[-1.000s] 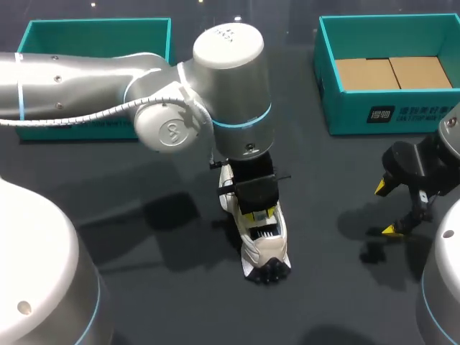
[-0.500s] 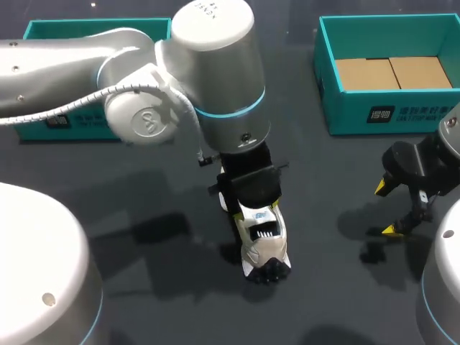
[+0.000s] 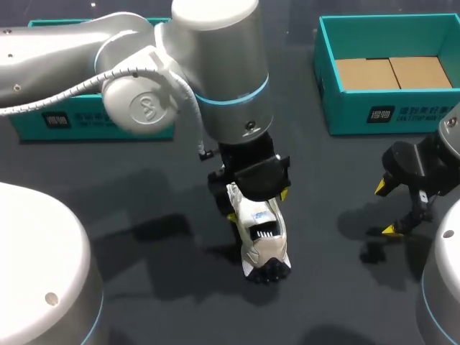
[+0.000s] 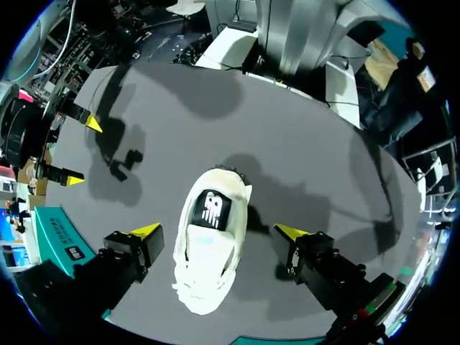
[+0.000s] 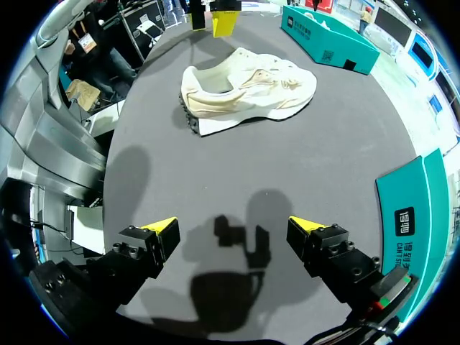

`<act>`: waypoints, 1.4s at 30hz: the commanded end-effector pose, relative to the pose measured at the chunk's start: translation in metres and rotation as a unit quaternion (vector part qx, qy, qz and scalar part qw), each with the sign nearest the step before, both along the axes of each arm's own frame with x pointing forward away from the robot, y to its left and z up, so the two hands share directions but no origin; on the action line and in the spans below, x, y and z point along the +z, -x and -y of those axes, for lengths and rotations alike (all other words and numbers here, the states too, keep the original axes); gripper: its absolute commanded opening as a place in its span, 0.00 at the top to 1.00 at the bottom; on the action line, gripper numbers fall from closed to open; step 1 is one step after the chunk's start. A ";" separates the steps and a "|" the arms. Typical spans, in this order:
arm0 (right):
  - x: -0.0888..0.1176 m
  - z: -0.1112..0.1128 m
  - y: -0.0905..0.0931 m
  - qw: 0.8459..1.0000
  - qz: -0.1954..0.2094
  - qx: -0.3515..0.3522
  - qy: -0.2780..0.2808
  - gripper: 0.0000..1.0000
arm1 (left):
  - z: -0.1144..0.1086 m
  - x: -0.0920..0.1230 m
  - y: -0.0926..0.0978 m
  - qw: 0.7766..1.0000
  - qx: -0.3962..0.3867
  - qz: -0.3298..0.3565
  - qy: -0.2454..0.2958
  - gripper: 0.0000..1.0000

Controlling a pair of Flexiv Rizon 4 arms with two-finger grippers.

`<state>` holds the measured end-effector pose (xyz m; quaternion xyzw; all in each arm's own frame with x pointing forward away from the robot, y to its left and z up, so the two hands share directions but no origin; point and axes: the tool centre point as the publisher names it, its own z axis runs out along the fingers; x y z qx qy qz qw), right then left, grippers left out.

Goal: Take the shoe out of the shoebox, open the shoe tongue, remove and reinsert the insole, then place the shoe into the shoebox

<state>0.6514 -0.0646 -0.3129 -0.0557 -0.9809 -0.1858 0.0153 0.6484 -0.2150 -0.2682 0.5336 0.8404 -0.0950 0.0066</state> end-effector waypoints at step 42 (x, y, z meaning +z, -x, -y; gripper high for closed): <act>0.000 0.000 0.002 1.000 0.001 0.000 0.001 0.00 | 0.019 -0.048 0.053 0.776 0.623 -0.095 -0.030 0.00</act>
